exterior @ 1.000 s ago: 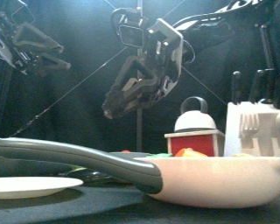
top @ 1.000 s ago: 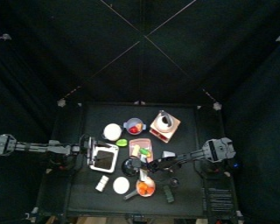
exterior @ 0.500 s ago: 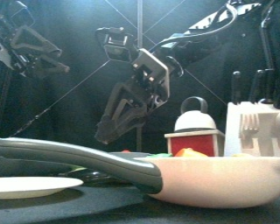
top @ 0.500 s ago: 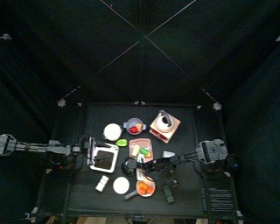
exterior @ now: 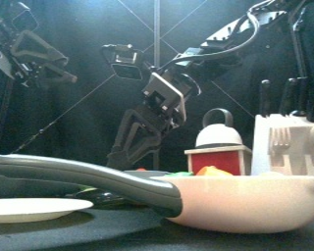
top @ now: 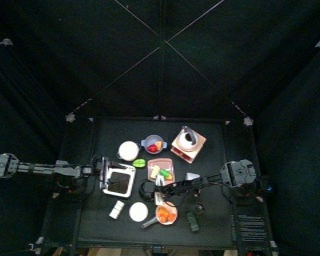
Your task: Grab pot lid with other hand
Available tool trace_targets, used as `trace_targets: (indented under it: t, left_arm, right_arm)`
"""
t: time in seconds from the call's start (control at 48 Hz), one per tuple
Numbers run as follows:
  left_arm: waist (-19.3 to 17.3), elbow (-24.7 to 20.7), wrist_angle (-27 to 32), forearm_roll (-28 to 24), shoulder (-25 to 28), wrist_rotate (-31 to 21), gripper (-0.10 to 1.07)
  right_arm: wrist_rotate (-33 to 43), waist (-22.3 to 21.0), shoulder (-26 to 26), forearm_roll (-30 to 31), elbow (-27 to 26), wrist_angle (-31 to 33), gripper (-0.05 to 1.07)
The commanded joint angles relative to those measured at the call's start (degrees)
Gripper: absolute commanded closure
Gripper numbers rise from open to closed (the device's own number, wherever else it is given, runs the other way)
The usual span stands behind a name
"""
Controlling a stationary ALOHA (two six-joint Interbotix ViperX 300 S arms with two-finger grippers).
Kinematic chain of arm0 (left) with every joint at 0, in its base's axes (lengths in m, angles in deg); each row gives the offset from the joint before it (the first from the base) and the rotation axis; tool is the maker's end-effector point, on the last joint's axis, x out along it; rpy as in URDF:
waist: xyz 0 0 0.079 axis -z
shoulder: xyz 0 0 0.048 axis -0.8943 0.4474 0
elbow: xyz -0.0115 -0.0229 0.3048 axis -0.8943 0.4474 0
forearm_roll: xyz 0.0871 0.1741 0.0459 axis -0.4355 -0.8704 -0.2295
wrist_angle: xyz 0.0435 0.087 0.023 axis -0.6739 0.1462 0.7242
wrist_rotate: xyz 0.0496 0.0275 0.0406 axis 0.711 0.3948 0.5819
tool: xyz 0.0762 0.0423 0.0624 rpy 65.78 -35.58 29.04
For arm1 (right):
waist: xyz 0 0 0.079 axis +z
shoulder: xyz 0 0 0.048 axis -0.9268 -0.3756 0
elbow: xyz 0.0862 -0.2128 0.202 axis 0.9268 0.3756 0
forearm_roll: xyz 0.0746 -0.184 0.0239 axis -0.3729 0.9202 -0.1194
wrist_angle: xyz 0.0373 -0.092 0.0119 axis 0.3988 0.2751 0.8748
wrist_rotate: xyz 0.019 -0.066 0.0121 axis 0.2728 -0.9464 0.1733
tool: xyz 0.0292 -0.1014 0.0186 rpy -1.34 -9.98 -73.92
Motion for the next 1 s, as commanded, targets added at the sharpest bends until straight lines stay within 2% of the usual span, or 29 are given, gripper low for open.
trace_targets:
  t: [0.0, 0.688, 0.979]
  left_arm:
    - [-0.1, -0.7, -0.3, 0.1, 0.1, 0.0, 0.08]
    - [-0.2, -0.6, -0.3, 0.1, 0.1, 0.0, 0.08]
    - [-0.4, -0.4, -0.3, 0.1, 0.1, 0.0, 0.08]
  right_arm:
    - [0.2, -0.6, 1.2, -0.1, -1.2, -0.1, 0.23]
    - [0.2, -0.7, 0.0, 0.0, -1.3, 0.5, 0.24]
    - [0.2, -0.7, 0.0, 0.2, -1.4, 0.7, 0.3]
